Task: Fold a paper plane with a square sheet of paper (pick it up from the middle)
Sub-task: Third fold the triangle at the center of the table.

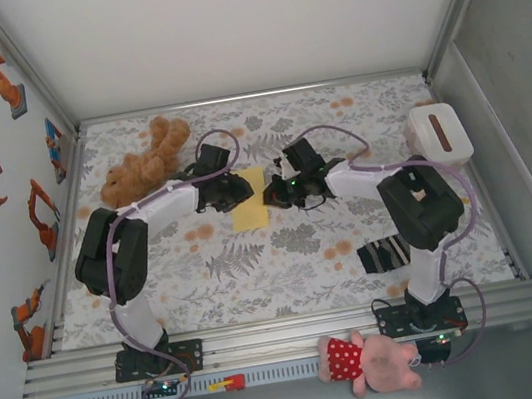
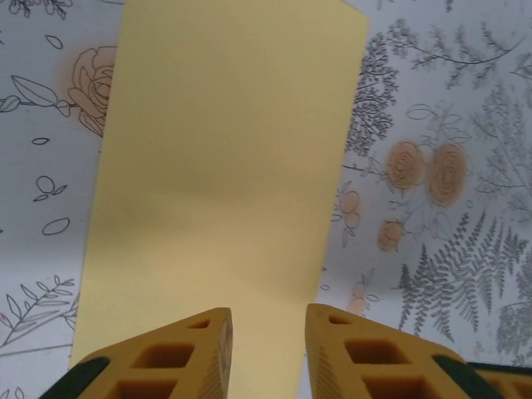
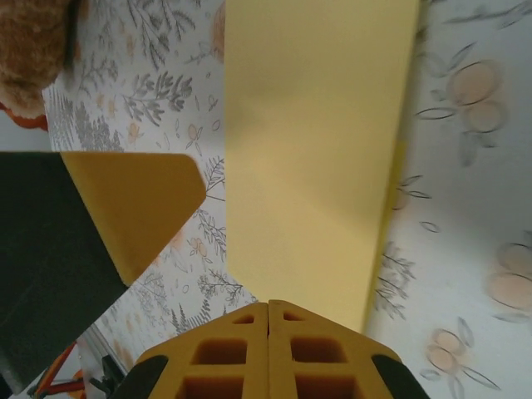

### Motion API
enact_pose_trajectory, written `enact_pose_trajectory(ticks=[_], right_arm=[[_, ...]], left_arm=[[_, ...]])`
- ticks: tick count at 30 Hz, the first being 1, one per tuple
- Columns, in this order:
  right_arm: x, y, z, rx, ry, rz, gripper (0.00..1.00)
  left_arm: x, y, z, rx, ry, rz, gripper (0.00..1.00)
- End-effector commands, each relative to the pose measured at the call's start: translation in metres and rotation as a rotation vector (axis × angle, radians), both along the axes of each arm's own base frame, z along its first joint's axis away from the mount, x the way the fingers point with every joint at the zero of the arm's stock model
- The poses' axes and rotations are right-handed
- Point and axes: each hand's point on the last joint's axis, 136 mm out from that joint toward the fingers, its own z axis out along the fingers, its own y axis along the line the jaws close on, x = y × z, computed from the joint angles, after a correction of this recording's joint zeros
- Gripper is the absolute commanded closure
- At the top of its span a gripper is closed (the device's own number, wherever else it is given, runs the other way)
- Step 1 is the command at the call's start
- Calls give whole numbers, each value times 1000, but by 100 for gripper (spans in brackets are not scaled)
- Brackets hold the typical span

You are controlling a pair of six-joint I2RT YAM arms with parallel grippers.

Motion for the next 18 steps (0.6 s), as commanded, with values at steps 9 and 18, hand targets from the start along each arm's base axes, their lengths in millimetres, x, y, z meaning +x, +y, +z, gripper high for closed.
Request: enact_pose_trajectory(ticks=[9, 18], right_arm=[[-5, 23, -25, 17, 81, 73, 100], [-21, 8, -55, -82, 126, 125, 100]], left_arm=[[8, -1, -23, -1, 67, 19, 77], [7, 2, -38, 15, 110, 38, 77]])
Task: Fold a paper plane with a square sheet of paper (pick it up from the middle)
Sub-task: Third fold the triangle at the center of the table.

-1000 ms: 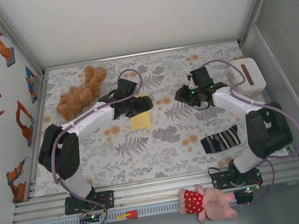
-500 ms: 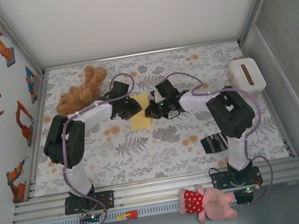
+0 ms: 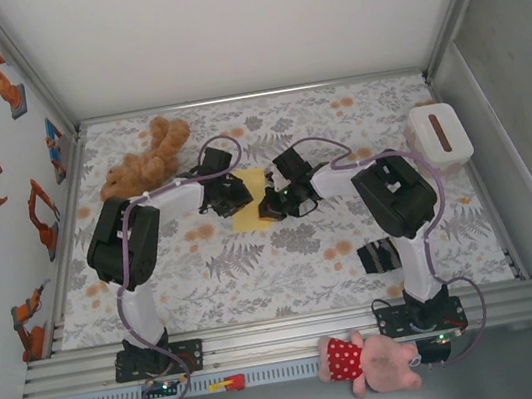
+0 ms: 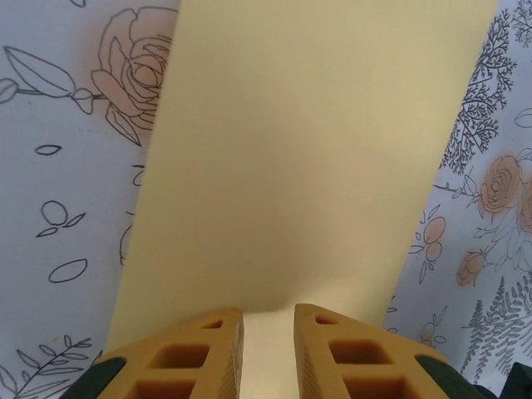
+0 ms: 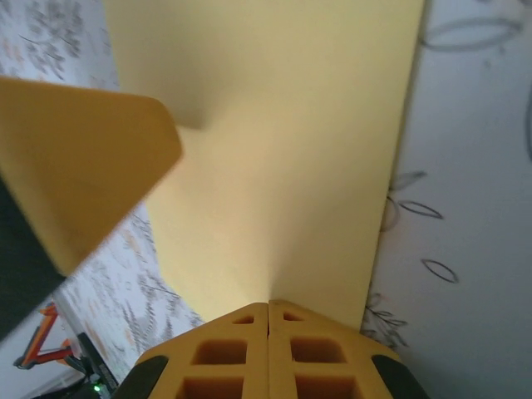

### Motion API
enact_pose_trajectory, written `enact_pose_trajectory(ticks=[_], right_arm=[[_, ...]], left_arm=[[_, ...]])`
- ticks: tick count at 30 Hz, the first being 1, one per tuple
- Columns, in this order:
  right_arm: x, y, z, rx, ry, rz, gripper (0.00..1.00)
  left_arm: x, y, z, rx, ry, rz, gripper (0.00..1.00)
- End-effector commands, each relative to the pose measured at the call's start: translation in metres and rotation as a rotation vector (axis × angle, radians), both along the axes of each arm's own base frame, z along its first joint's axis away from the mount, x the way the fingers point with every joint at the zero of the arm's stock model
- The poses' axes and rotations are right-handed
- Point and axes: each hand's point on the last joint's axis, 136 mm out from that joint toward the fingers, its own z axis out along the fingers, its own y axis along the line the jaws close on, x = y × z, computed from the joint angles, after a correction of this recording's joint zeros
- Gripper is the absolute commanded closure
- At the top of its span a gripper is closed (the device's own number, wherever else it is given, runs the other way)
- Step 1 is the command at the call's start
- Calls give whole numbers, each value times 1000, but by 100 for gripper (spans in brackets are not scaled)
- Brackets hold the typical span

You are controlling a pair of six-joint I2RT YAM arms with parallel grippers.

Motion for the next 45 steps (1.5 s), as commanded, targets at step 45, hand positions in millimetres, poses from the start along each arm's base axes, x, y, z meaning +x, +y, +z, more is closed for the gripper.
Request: enact_pose_trajectory(ticks=[45], right_arm=[[18, -5, 42, -11, -120, 9, 100]], left_arm=[[-38, 44, 46, -137, -36, 169, 41]])
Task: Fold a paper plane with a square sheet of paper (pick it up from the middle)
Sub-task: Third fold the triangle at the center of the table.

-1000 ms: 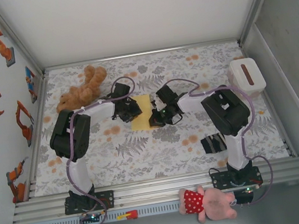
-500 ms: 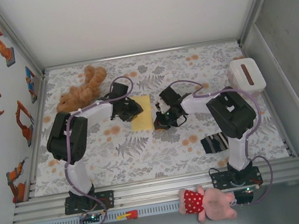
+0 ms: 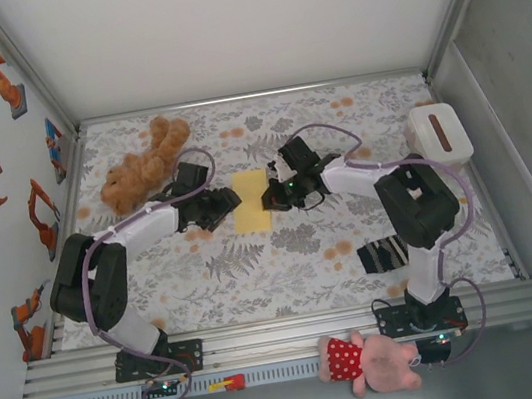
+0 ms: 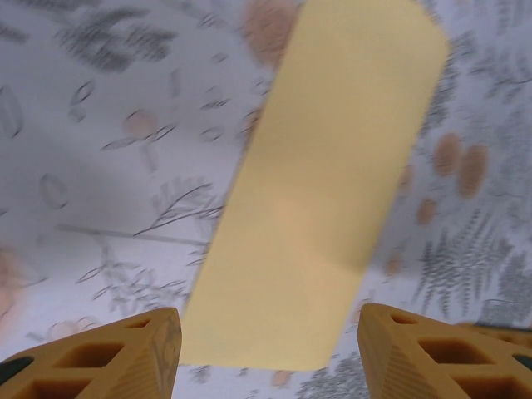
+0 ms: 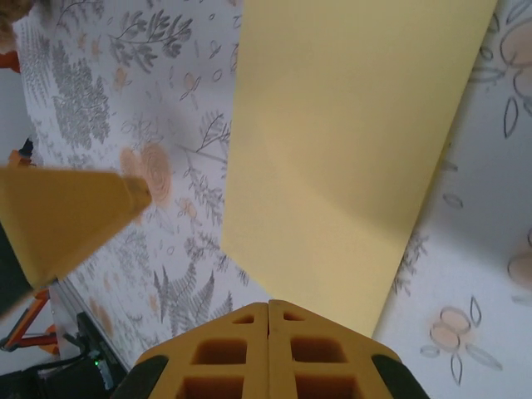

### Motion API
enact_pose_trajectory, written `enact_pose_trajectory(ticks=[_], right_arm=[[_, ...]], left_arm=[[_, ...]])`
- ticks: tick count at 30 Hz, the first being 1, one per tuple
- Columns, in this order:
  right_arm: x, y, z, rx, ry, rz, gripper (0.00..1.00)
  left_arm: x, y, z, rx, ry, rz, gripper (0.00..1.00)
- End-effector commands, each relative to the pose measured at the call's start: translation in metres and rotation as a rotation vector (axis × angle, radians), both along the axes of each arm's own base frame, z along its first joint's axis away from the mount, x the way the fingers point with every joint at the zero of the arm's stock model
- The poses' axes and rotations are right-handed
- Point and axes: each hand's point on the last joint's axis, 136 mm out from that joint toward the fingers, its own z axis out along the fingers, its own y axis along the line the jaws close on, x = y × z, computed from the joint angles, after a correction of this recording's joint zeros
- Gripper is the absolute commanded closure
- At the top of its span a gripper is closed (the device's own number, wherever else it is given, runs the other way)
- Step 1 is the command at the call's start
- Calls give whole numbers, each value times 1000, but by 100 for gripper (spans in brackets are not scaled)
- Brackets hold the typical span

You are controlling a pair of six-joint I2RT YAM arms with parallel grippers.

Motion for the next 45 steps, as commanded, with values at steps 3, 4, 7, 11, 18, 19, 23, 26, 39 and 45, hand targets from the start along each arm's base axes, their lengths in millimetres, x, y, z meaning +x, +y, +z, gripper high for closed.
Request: enact_pose_trajectory(ticks=[3, 4, 7, 11, 18, 19, 23, 26, 39, 45], right_arm=[[17, 8, -19, -28, 26, -22, 100], [18, 8, -23, -34, 32, -21, 100], [16, 6, -35, -59, 55, -21, 100], [11, -6, -55, -142, 84, -31, 100], [3, -23, -77, -202, 125, -51, 100], [2, -23, -77, -203, 127, -50, 100], [1, -25, -78, -202, 131, -53, 100], [2, -25, -79, -199, 133, -56, 100], [2, -27, -81, -193, 142, -63, 100], [2, -28, -83, -192, 145, -63, 100]], left_arm=[[-5, -1, 5, -57, 3, 32, 43], [-7, -2, 2, -62, 14, 30, 44], [-13, -1, -5, -63, 38, 31, 48], [-17, -1, -12, -55, 65, 18, 54], [-26, -2, -28, -2, 116, -19, 57], [-28, -1, -30, 10, 124, -23, 58], [-30, -3, -37, 20, 142, -33, 63], [-30, -8, -37, 14, 147, -48, 66], [-8, -39, -15, -135, 82, -113, 66], [9, -43, -16, -148, 69, -135, 65]])
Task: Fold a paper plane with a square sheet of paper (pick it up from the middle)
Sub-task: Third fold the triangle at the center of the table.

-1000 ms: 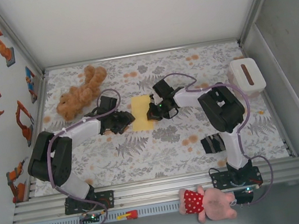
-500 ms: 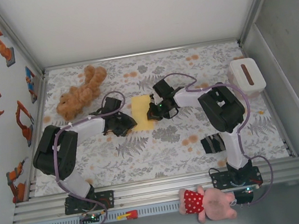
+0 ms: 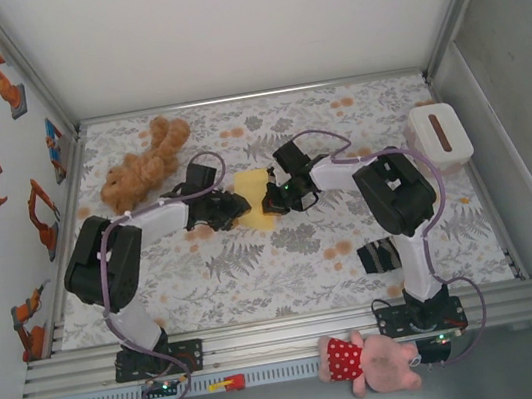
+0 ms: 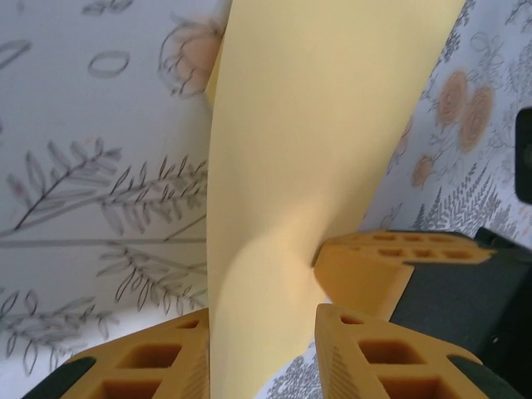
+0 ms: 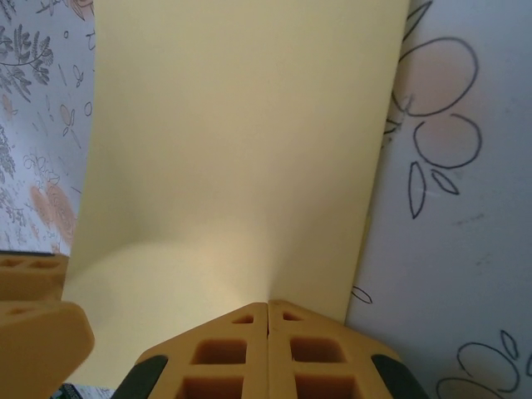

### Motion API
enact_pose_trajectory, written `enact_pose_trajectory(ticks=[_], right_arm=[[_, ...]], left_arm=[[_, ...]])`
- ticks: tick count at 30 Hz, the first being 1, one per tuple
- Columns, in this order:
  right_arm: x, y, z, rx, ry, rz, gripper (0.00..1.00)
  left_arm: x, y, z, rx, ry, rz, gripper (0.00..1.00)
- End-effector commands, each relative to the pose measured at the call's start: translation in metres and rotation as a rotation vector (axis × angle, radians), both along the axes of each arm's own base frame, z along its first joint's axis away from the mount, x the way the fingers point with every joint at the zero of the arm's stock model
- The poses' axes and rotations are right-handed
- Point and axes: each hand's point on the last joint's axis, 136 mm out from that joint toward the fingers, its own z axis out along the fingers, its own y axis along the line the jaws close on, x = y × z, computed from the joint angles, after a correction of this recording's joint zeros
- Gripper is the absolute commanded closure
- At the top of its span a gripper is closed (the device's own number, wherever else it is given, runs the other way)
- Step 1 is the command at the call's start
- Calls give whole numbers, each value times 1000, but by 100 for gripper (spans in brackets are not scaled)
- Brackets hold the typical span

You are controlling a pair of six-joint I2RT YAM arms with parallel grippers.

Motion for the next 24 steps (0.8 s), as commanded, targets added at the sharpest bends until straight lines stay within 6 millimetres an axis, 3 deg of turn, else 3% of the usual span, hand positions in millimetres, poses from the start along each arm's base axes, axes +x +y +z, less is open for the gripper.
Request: enact_pose_trajectory(ticks=[1, 18, 24], right_arm=[[-10, -25, -34, -107, 65, -32, 100], [-9, -27, -31, -91, 53, -33, 100], [-2, -25, -13, -72, -12, -18, 98]], left_arm=[[11, -5, 1, -21, -16, -35, 65], [31, -4, -14, -23, -11, -38, 79], [33, -6, -14, -29, -7, -43, 93]])
